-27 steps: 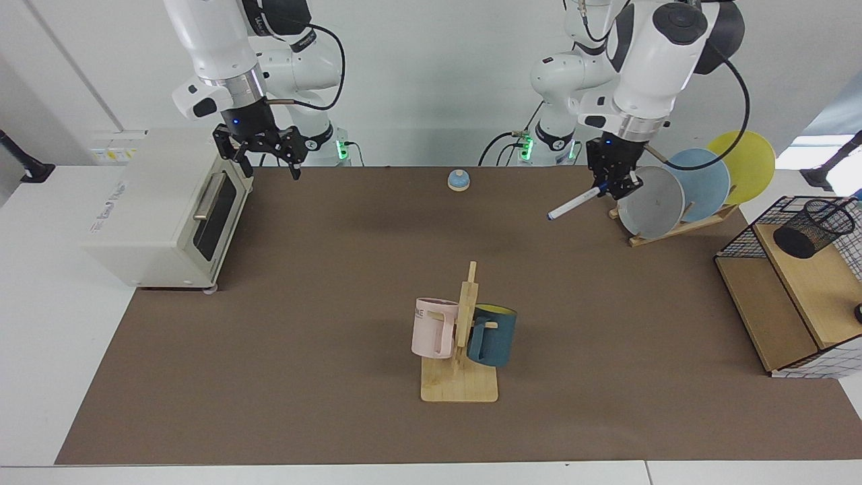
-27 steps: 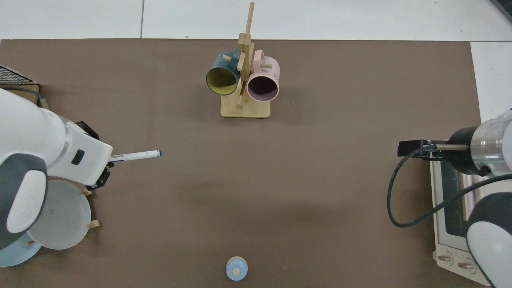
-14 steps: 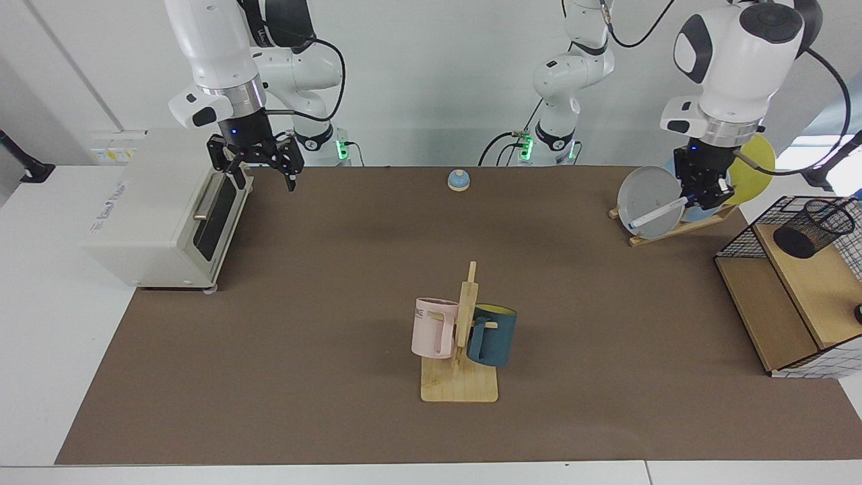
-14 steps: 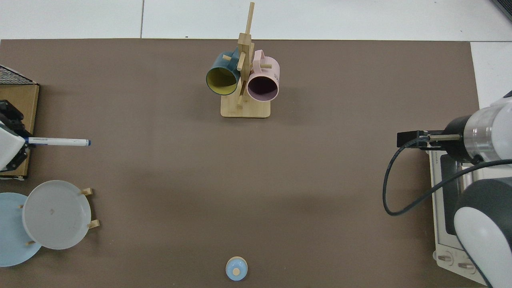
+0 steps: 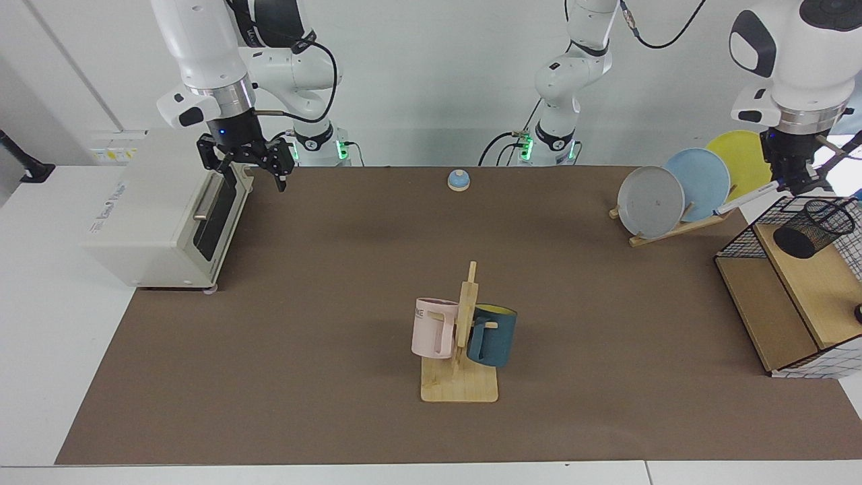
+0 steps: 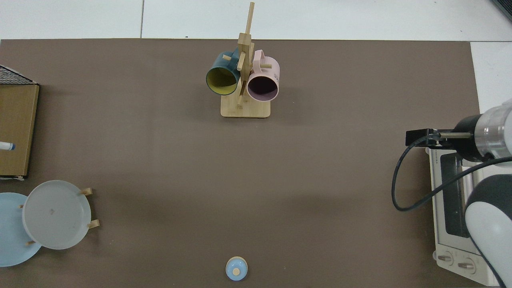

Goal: Put markers into pen holder

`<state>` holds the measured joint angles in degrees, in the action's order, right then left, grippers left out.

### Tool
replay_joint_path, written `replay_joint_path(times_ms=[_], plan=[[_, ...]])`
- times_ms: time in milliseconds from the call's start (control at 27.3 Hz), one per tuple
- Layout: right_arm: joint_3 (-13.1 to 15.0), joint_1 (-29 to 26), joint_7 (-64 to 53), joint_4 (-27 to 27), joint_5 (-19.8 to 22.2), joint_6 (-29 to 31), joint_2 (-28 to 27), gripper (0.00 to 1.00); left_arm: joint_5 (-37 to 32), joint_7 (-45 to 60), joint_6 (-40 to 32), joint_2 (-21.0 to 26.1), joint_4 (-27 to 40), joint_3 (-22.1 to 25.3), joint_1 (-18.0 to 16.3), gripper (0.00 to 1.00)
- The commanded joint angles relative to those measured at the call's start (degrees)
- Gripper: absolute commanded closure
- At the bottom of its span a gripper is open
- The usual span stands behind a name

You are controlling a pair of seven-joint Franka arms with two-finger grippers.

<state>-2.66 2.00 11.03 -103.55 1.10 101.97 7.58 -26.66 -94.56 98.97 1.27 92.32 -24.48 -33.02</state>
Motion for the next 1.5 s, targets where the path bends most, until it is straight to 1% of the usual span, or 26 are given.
replay_joint_path(times_ms=[0, 110, 220, 293, 439, 622, 732, 805, 952, 1062, 1098, 1171, 1245, 1355, 1464], plan=[[-0.68, -1.38, -1.01, 0.63, 0.48, -0.90, -0.29, 0.00, -4.61, -8.69, -1.06, 1.37, -4.16, -0.57, -3.54, 1.00], [-0.59, -1.38, -1.01, 0.63, 0.48, -0.90, -0.20, 0.00, -8.48, -11.43, -0.79, 2.07, -5.13, -0.13, -4.41, 1.00], [-0.68, -1.47, -1.01, 0.63, 0.39, -0.90, -0.29, 0.00, -10.33, -12.22, 0.17, 2.16, -5.57, 0.14, -6.34, 1.00], [-0.59, -1.47, -1.01, 0.63, 0.48, -0.90, -0.29, 0.00, -11.91, -14.59, 1.31, 2.77, -6.36, 0.31, -7.31, 1.00], [-0.68, -1.38, -1.01, 0.63, 0.48, -0.90, -0.20, 0.00, -13.58, -16.53, 2.37, 3.48, -7.86, 0.31, -7.76, 1.00], [-0.59, -1.38, -1.01, 0.63, 0.48, -0.90, -0.29, 0.00, -14.91, -17.06, 3.51, 3.48, -7.68, 0.31, -7.67, 1.00], [-0.67, -1.38, -1.01, 0.63, 0.48, -0.90, -0.20, 0.00, -15.08, -17.49, 4.04, 3.22, -6.28, 0.31, -7.67, 1.00], [-0.68, -1.38, -1.01, 0.63, 0.48, -0.90, -0.20, 0.00, -16.48, -19.60, 4.22, 3.30, -5.66, 0.23, -7.41, 1.00], [-0.68, -1.38, -1.01, 0.63, 0.48, -0.90, -0.29, 0.00, -18.07, -19.87, 4.13, 2.95, -4.09, -0.13, -6.53, 1.00], [-0.67, -1.38, -1.01, 0.63, 0.48, -0.90, -0.29, 0.00, -20.53, -19.43, 4.74, 2.86, -2.85, -0.21, -5.48, 1.00], [-0.68, -1.38, -1.01, 0.63, 0.48, -0.90, -0.29, 0.00, -21.14, -18.56, 5.61, 3.04, -2.50, -0.21, -5.38, 1.00], [-0.67, -1.38, -1.01, 0.63, 0.48, -0.90, -0.29, 0.00, -22.81, -17.24, 10.61, 3.13, -1.19, -0.21, -5.73, 1.00], [-0.68, -1.30, -1.01, 0.63, 0.48, -0.90, -0.29, 0.00, -23.00, -16.62, 13.87, 2.52, 0.92, -0.13, -6.09, 1.00], [-0.68, -1.12, -1.01, 0.63, 0.48, -0.90, -0.29, 0.00, -23.26, -12.76, 13.97, 1.37, 2.33, -0.04, -6.00, 1.00], [-0.67, -0.86, -1.01, 0.63, 0.48, -0.90, -0.29, 0.00, -24.92, -10.47, 15.55, 1.28, 3.30, 0.05, -6.17, 1.00]])
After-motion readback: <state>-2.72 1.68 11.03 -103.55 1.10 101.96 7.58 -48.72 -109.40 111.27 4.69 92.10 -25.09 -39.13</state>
